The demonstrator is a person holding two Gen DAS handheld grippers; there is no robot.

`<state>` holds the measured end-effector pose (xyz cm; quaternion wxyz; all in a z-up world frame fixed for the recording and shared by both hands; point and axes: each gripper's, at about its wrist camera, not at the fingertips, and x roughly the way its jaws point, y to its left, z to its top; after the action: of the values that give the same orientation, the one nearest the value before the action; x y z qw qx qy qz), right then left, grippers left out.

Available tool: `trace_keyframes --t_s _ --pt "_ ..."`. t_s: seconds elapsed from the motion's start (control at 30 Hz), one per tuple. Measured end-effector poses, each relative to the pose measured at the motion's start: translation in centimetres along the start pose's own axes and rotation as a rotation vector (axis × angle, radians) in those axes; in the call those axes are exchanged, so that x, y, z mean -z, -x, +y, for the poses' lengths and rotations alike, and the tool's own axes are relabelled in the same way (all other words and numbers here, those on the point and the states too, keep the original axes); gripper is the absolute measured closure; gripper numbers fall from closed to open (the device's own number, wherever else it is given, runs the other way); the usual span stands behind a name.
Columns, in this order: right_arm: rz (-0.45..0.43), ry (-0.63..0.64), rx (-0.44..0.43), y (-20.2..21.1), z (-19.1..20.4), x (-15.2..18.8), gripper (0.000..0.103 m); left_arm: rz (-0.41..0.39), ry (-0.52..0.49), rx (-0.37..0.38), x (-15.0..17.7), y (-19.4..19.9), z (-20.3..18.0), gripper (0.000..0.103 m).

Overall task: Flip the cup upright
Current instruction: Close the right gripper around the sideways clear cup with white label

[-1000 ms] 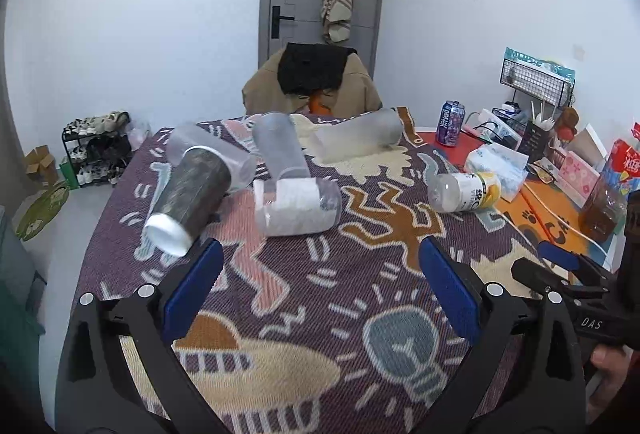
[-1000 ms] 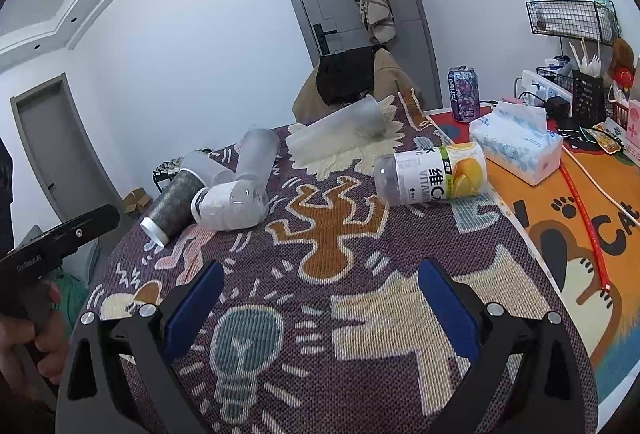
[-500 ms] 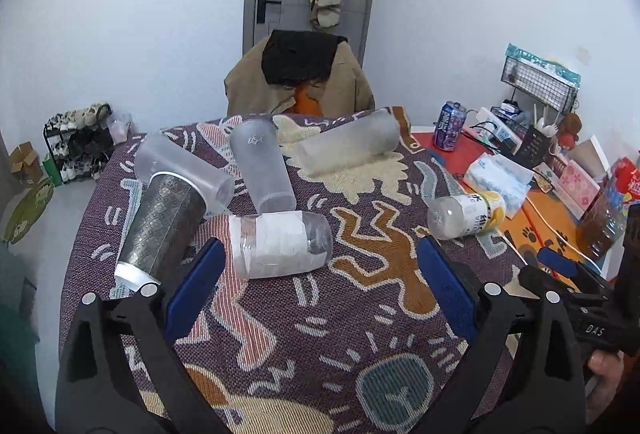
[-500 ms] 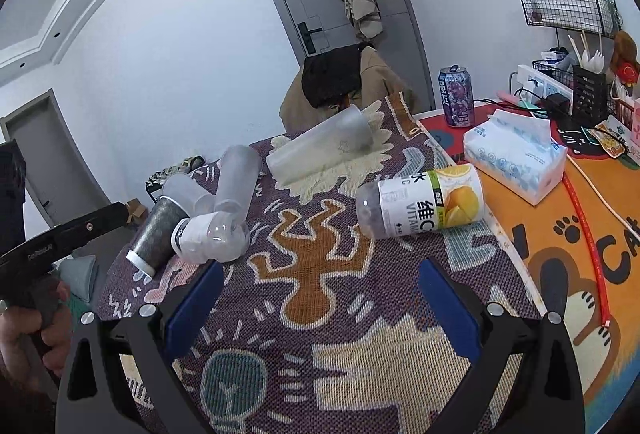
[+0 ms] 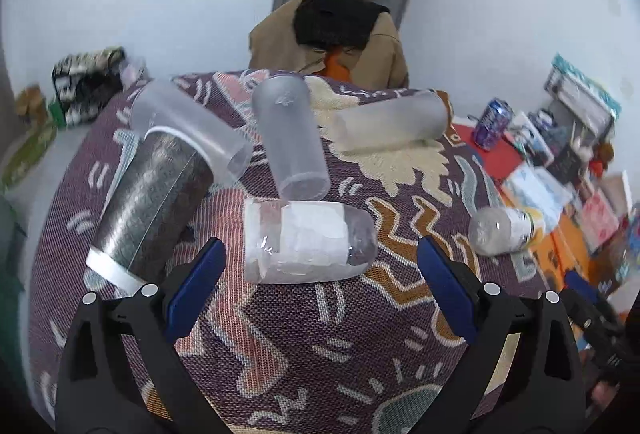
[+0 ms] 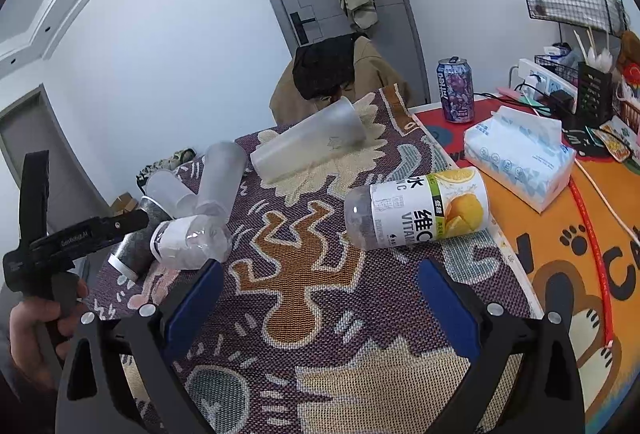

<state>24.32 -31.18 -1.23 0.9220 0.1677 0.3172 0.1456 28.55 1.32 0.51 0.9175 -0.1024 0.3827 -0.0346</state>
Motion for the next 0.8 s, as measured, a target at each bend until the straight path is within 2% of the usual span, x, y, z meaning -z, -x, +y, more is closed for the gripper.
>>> trace_keyframes --t_s 0.23,0.4,0.53,0.8 --pt "0.026 0.156 -0.043 -1.5 3.0 -2.7 0.008 -0.027 0.082 0.025 0.5 1.0 1.9 0.008" --pt "0.069 0.316 -0.104 -3.7 7.3 -4.0 0.008 -0.034 0.124 0.031 0.9 1.3 3.5 0.009" --pt "0.128 0.448 -0.154 -6.0 10.9 -4.1 0.008 -0.043 0.150 0.027 0.8 1.6 5.0 0.010" --pt "0.201 0.659 -0.189 -10.7 16.1 -3.3 0.008 -0.036 0.175 0.023 0.6 1.5 7.4 0.014"
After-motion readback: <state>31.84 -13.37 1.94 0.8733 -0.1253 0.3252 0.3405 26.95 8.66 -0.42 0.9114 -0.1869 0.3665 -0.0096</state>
